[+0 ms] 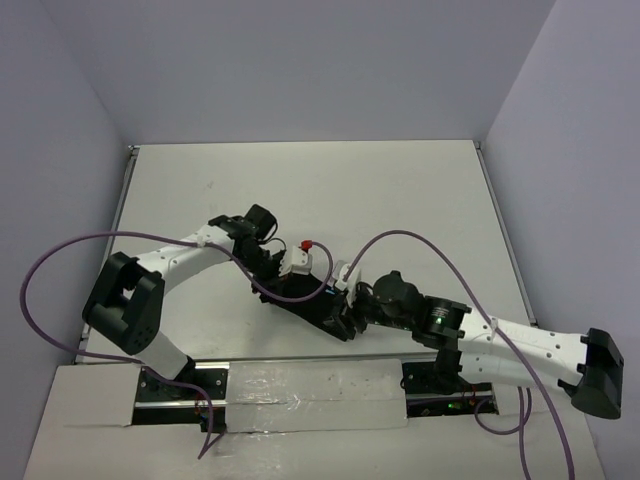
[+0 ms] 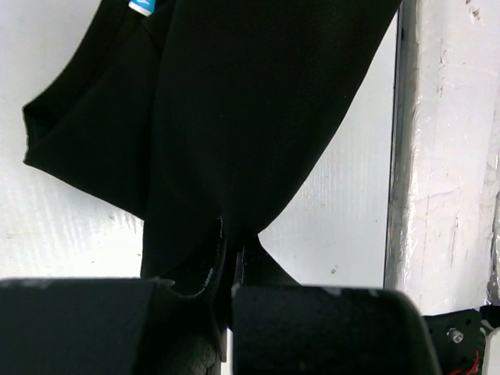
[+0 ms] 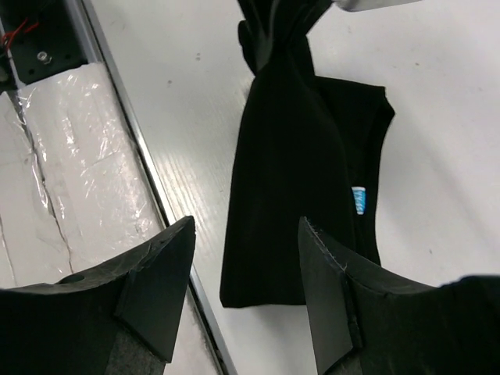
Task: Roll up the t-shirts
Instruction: Roll the T-shirt to the center of the board.
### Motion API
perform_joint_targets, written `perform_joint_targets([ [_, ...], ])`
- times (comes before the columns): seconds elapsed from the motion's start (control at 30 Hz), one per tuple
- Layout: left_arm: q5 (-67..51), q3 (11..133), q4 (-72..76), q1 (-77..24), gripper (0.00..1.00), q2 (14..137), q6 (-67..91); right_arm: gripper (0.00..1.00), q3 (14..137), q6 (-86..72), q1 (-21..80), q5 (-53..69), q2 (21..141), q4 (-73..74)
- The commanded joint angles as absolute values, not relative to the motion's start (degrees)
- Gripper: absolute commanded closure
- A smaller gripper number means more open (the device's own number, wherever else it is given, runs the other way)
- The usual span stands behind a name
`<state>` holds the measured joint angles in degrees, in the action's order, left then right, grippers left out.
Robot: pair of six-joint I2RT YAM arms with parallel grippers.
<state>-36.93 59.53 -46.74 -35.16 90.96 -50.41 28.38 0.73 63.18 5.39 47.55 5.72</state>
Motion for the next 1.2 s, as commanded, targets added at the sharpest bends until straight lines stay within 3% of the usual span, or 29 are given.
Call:
perform_joint_targets([
  [0.0, -39.2, 58.9, -43.8, -34.9, 1.00, 88.9, -47.9, 0.37, 28.7, -0.8, 64.0, 0.6, 43.9, 10.1],
  [0.4, -37.7, 55.9, -38.5, -33.3, 1.00, 88.1, -43.4, 0.35, 18.4, 16.3, 64.0, -11.5, 24.9, 6.2],
  [0.5, -36.9, 55.5, -36.8, -33.0, 1.00, 88.0, -41.8, 0.30, 14.8, 21.6, 63.8, -6.6, 20.0, 5.7],
  [0.83, -37.0, 56.4, -35.7, -33.0, 1.00, 88.9, -41.0, 0.31, 21.0, 26.2, 63.8, 6.0, 44.9, 0.4],
  [1.17, -36.7, 56.0, -34.9, -33.0, 1.00, 89.2, -41.0, 0.31, 25.3, 24.3, 63.7, 13.5, 52.5, -0.6],
])
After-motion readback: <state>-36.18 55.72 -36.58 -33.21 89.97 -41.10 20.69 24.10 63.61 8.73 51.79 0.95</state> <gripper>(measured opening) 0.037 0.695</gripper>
